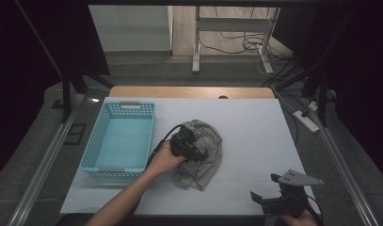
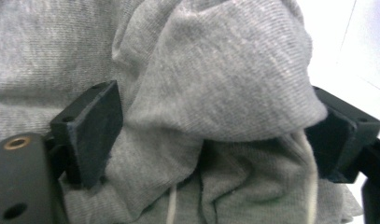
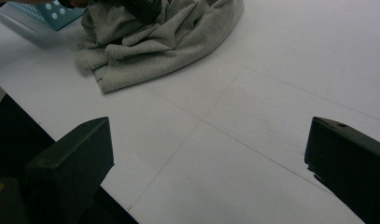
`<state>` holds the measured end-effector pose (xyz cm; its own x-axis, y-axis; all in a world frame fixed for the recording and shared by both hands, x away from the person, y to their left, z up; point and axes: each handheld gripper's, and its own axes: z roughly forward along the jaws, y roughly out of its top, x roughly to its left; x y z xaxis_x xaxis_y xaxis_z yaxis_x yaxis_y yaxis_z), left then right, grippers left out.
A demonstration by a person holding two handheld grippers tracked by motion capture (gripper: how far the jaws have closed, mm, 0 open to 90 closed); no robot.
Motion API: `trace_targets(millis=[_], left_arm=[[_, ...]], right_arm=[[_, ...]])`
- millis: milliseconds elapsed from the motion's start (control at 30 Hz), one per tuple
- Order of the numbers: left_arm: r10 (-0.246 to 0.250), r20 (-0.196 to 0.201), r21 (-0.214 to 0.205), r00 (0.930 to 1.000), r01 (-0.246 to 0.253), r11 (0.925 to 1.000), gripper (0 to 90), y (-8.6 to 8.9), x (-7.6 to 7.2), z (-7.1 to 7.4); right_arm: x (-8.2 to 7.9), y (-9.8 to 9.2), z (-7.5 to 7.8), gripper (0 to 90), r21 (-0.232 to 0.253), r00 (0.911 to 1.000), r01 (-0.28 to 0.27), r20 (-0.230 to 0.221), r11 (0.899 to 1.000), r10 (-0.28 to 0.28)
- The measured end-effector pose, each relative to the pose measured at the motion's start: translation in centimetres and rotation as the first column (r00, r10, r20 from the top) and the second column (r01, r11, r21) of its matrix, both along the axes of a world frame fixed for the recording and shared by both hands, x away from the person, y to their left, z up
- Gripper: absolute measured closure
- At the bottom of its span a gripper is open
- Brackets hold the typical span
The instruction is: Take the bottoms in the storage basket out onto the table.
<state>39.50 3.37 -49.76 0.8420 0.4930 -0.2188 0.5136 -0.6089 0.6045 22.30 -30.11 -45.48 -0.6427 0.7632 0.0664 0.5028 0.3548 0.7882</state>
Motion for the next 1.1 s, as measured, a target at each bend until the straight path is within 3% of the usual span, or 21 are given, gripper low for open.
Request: trace_targets(millis=[367, 567, 867, 1100], left_arm=[[-0.017, 0.006, -0.026, 0.9998, 0.017, 0.9995, 1.3, 0.1, -0.2, 0.0], [-0.015, -0.001, -0.057, 0.9999, 0.015, 0.9982, 0.6, 0.5, -0.1, 0.0], [-0.027, 0.034, -0.071, 0.9991, 0.029, 0.9971, 0.0, 0.8, -0.5, 0.2], [-0.035, 0.014, -0.1, 0.9993, 0.036, 0.9943, 0.0, 1.2, -0.5, 0.4]], right_arm=[[0.0, 0.0, 0.0, 1.8, -0.003, 1.0, 0.0, 0.001, 1.0, 0.0], [0.0, 0.1, 0.0, 1.8, -0.005, 1.0, -0.002, 0.001, 1.0, 0.002], [0.0, 0.1, 0.0, 1.8, -0.004, 1.0, -0.003, 0.001, 1.0, 0.003], [0.0, 0.1, 0.0, 1.8, -0.004, 1.0, -0.005, 0.002, 1.0, 0.005]])
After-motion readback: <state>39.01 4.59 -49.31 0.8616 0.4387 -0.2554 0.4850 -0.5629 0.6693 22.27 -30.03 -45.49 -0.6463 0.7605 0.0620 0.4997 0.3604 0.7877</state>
